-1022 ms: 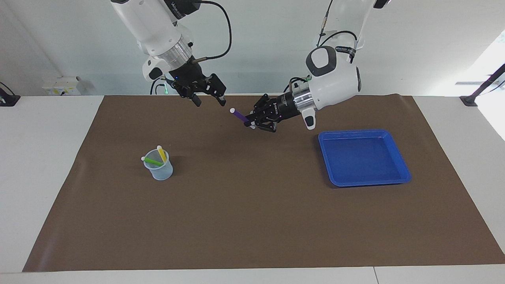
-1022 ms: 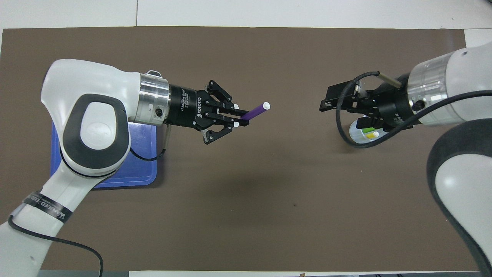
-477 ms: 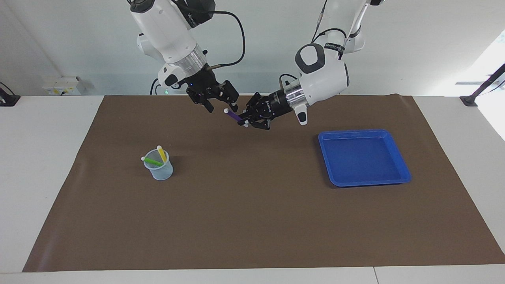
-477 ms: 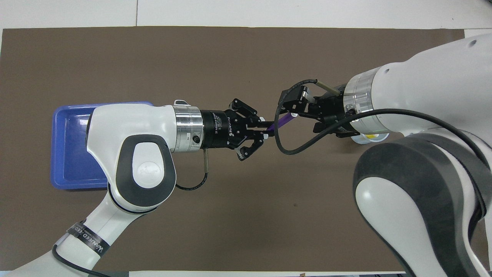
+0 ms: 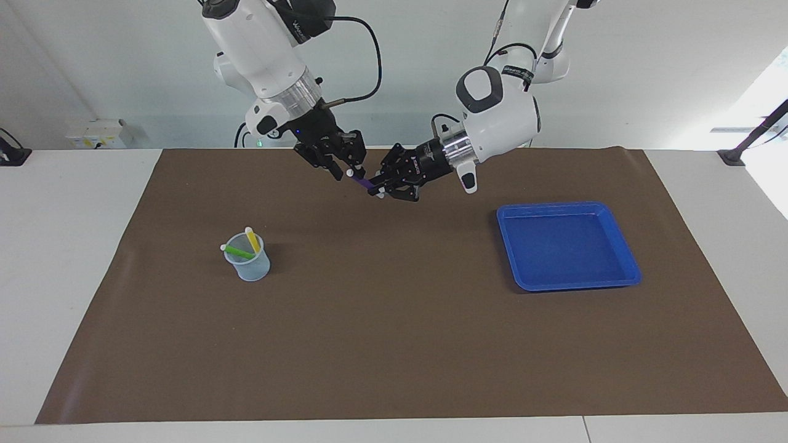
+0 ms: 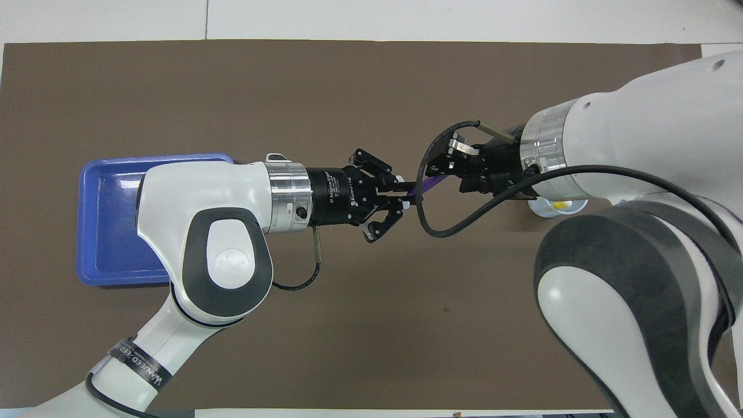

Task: Transfer and insert pens with both arms
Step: 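Close the right gripper on the purple pen and open the left gripper, then insert the purple pen into the cup with the right gripper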

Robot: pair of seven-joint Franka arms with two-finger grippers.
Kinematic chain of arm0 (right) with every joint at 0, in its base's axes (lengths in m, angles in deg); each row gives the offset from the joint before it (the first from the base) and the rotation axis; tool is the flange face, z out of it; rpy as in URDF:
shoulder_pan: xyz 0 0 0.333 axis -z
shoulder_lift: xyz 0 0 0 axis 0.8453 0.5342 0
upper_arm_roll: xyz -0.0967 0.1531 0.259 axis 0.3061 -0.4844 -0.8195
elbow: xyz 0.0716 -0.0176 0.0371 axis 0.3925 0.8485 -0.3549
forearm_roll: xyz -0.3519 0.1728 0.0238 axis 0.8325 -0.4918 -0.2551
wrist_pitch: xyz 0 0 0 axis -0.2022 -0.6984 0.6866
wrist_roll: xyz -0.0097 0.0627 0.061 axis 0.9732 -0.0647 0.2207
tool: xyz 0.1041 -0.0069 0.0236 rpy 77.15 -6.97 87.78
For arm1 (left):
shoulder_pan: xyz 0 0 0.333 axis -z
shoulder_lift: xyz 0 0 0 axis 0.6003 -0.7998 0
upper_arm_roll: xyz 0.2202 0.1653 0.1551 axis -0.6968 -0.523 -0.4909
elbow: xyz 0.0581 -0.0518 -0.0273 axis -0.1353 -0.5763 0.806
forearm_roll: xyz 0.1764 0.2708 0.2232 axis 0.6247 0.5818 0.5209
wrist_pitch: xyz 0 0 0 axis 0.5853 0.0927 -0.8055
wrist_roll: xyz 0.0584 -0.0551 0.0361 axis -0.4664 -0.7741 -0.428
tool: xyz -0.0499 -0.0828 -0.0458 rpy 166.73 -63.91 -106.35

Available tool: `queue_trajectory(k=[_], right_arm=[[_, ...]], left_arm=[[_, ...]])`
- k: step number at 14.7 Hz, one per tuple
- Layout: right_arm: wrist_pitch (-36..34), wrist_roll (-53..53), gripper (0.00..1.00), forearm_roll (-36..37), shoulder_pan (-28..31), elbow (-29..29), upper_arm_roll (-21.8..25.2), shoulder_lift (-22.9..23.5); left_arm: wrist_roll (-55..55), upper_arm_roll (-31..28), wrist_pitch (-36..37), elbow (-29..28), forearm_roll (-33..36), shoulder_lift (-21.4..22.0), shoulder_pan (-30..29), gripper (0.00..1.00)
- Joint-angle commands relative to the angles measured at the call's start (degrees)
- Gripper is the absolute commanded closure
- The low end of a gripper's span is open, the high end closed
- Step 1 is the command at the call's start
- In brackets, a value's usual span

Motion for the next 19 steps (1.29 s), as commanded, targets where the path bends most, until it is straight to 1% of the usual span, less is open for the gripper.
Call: queue_trajectory(k=[1, 3, 6, 7, 9, 11, 12, 14, 17, 18, 19], right_arm=[[1.1, -1.8, 1.00, -0.3, 0.4, 0.7, -0.1, -0.1], [1.0, -3.9, 1.00, -0.3, 0.9, 0.6, -0.1, 0.0], [0.7, -4.0, 1.00, 1.0, 0.9, 0.6, -0.1, 0.0], [0.5, -4.0, 1.00, 1.1, 1.0, 0.4, -0.1, 0.0], [0.4, -4.1, 1.00, 2.3, 1.0, 0.5, -0.1, 0.0], [0.3, -5.3, 1.00, 4.8, 1.1, 0.8, -0.1, -0.1], [0.2, -7.9, 1.00, 5.8, 1.6, 0.8, 0.0, -0.1], [-0.3, -14.4, 1.00, 6.3, 5.0, 1.6, 0.0, -0.6], [-4.5, -29.2, 1.00, 6.4, 11.3, 3.0, 0.0, -2.1], [-5.6, -35.5, 1.00, 6.4, 13.4, 3.7, 0.0, -2.9], [-6.5, -40.0, 1.00, 6.4, 15.1, 4.4, 0.0, -3.4]], left_arm=[[-0.6, -0.6, -1.3, -1.9, -1.8, 2.1, 0.6, 1.00], [-0.6, -0.6, -1.6, -1.9, -2.1, 2.2, 0.6, 1.00], [0.4, -0.5, -3.0, -2.0, -2.4, 2.5, 0.7, 1.00], [0.7, -0.5, -3.9, -2.0, -2.5, 3.4, 1.5, 0.01], [0.2, -0.5, -7.1, -3.4, -2.5, 4.8, 2.3, 0.00], [0.1, -0.5, -7.2, -3.8, -2.5, 5.0, 2.3, 0.00], [0.1, -0.6, -7.1, -3.8, -2.5, 5.1, 2.0, 0.00], [0.0, -0.8, -6.4, -3.7, -2.5, 5.0, 1.0, 0.00], [0.8, -0.9, -2.7, -3.1, -0.9, 4.8, -3.4, 0.00], [1.4, -0.9, -0.9, -2.7, 1.4, 4.6, -5.2, 0.00], [2.0, -0.9, 2.2, -1.7, 5.6, 4.3, -6.5, 0.00]])
